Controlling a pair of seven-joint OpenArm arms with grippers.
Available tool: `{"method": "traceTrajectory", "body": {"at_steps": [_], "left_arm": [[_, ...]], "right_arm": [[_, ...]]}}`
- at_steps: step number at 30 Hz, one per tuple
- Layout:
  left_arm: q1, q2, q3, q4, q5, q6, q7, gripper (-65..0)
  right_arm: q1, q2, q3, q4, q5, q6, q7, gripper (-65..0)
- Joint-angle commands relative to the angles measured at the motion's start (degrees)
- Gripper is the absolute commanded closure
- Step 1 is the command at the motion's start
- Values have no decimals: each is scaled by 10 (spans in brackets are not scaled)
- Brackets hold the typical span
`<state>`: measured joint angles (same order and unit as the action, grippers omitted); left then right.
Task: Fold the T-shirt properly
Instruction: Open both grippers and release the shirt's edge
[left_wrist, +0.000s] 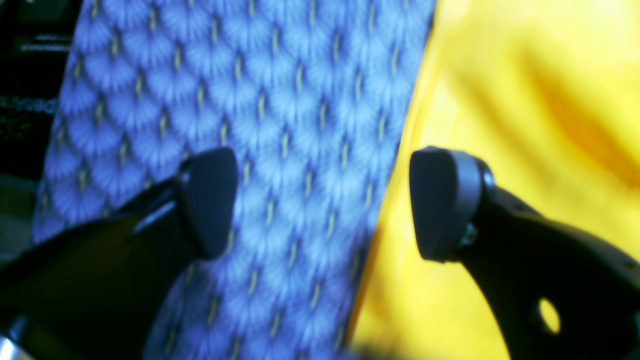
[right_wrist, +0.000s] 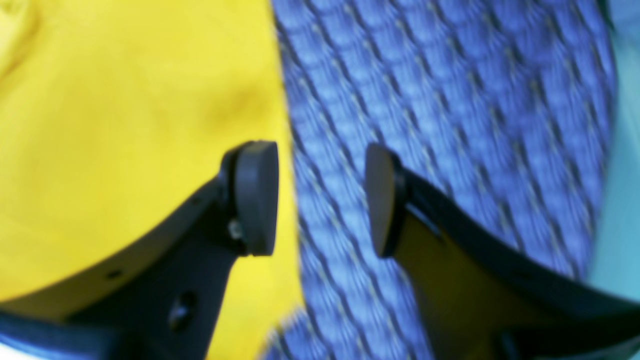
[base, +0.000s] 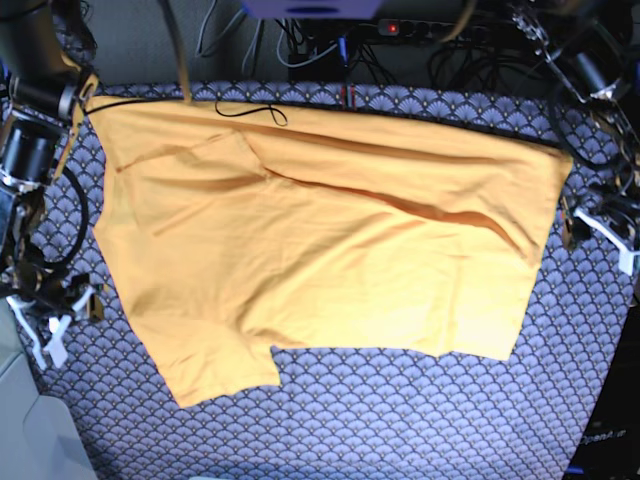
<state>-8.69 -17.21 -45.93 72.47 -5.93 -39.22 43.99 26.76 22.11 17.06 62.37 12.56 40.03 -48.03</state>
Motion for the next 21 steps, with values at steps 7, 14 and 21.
{"method": "traceTrajectory", "body": {"at_steps": [7,14,21], "left_arm": [[-132,-9,98,-23,123,3,-15,-518],[-212,13,143,-94,187,4,-16,-518],[-225,16,144,-125,194,5,-17,-518]], "right_arm": [[87,5,-53,-124,4,0,81,-291],[143,5,-95,-301,4,0,236,-291],[176,8,-101,-421,4,0,339,-291]]}}
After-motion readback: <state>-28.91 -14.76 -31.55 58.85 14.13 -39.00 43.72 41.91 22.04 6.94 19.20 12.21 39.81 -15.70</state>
